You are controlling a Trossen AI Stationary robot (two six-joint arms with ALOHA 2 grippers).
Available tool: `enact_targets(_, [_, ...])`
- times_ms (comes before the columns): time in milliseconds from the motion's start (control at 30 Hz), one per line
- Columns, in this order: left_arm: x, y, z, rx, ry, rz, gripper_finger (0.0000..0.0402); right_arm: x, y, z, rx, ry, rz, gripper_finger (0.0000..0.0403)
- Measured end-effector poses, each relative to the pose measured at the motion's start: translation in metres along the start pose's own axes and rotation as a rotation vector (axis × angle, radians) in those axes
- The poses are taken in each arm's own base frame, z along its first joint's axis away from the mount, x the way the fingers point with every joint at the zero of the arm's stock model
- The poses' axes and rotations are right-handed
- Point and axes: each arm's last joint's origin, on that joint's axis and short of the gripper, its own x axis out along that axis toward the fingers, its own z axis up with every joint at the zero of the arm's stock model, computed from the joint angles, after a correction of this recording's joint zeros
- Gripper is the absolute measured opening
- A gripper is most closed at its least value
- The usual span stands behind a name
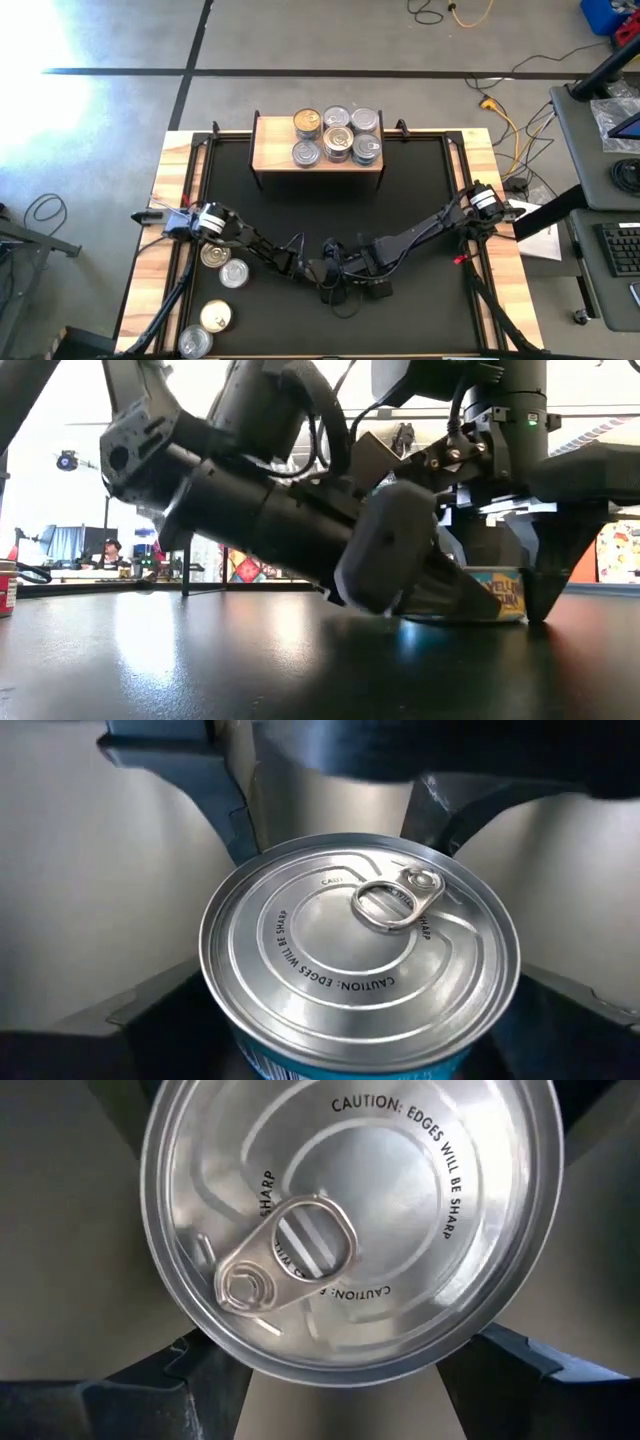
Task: Stack canned seafood by type on shelf
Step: Stack the yellow tuna can on top of the yellow tuna can on the shelf
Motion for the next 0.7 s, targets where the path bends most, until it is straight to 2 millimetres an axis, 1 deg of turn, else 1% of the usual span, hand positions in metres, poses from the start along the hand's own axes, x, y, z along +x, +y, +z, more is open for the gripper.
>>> enact_targets(100, [-0.006, 0.002, 0.005, -0.050, 0.018, 0.018, 0.0376, -0.004, 0.002, 0.000, -0.027, -0.017, -0.014, 0.0282])
enact_targets(233, [-0.013, 0.003, 0.018, -0.028, 0.059, 0.053, 0.0372, -0.019, 0.000, -0.004, -0.050, -0.029, -0.043, 0.0289])
enact_targets(333, [-0.021, 0.002, 0.027, 0.000, 0.095, 0.069, 0.0371, -0.035, -0.002, -0.008, -0.050, -0.068, -0.067, 0.0288])
enact_targets(433, [-0.034, 0.005, 0.042, -0.010, 0.103, 0.086, 0.0371, -0.059, -0.005, -0.015, -0.045, -0.122, -0.090, 0.0284])
enact_targets(500, [-0.047, 0.008, 0.055, -0.001, 0.118, 0.091, 0.0370, -0.077, -0.007, -0.022, -0.029, -0.160, -0.106, 0.0282])
enact_targets(567, [-0.065, 0.012, 0.073, 0.021, 0.125, 0.103, 0.0370, -0.093, -0.009, -0.029, 0.005, -0.201, -0.120, 0.0281])
enact_targets(633, [-0.087, 0.020, 0.092, 0.075, 0.127, 0.120, 0.0370, -0.113, -0.012, -0.033, 0.053, -0.275, -0.141, 0.0282])
enact_targets(700, [-0.112, 0.031, 0.110, 0.117, 0.125, 0.115, 0.0370, -0.136, -0.015, -0.035, 0.088, -0.363, -0.177, 0.0282])
